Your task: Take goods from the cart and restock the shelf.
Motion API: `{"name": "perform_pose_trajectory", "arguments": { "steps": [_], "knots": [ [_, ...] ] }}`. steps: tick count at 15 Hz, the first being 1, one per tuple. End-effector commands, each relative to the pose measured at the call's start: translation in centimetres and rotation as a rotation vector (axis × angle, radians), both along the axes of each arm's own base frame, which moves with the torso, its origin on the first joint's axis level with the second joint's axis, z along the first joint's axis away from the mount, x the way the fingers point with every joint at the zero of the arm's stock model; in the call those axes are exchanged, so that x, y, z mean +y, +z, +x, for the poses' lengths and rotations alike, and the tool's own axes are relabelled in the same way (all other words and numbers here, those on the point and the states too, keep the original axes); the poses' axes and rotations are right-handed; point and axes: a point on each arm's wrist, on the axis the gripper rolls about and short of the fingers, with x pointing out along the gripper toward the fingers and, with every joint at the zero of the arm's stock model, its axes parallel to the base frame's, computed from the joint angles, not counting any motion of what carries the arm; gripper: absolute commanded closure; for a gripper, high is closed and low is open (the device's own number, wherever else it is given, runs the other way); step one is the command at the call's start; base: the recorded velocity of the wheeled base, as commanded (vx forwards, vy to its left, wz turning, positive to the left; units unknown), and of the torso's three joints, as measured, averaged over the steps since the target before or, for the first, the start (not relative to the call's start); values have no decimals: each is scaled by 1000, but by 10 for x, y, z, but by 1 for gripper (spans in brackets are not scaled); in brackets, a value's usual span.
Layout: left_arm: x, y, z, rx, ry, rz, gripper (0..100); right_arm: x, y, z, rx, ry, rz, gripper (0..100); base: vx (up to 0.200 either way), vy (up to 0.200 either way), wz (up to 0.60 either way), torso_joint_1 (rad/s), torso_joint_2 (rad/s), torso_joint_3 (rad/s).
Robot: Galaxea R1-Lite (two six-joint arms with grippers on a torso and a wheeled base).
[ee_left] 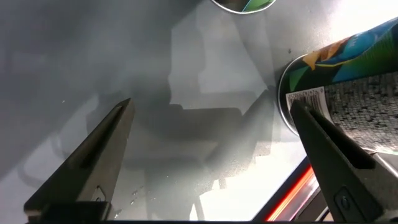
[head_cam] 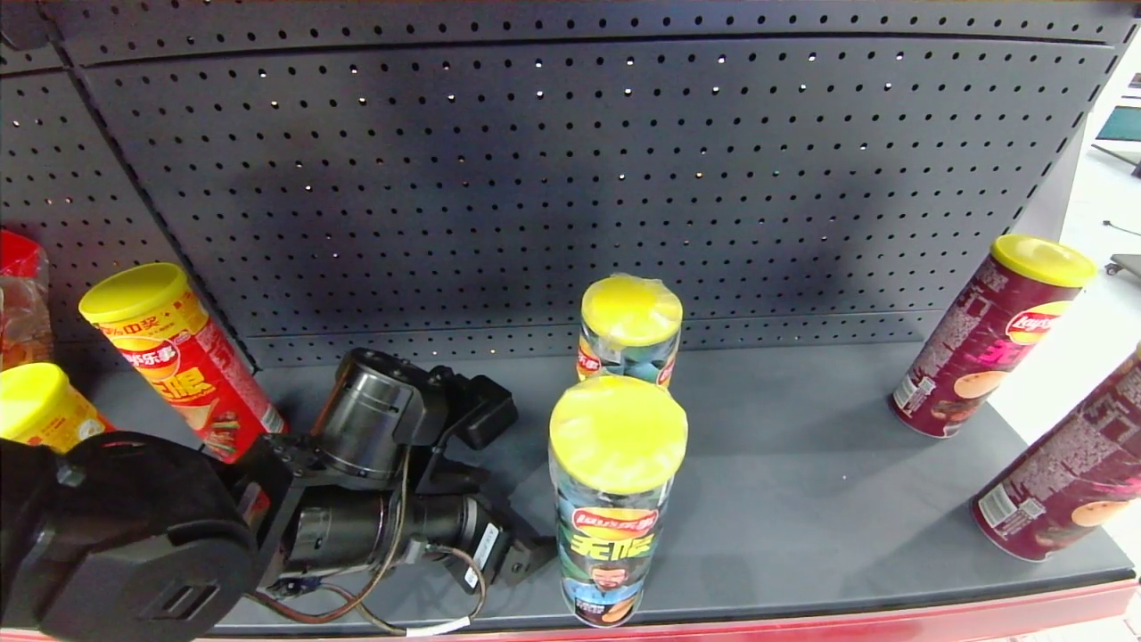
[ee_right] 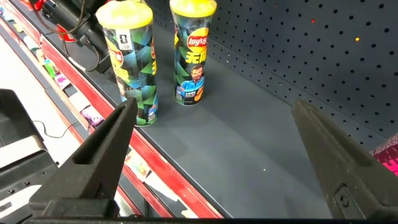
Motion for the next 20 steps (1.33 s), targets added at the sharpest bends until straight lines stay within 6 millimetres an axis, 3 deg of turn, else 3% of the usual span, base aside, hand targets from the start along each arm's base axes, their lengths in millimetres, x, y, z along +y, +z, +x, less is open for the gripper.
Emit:
{"name": "perform_pose_trajectory", "arguments": {
  "steps": [1,8,15,20],
  "knots": [
    [-1,-2,1,5,-1,4,0,1,0,1,4,1,-3,0,0,0,0,0,0,0],
    [-6,0,7,-3,-1,-3,0,1,0,2,17,0,7,0,0,0,0,0,0,0],
    [15,-8,-18,18,-22,40,0,3,2,4,17,0,7,0,0,0,0,0,0,0],
    [12,-8,-16,16,-31,41,0,3,3,5,18,0,6,0,0,0,0,0,0,0]
  ]
}}
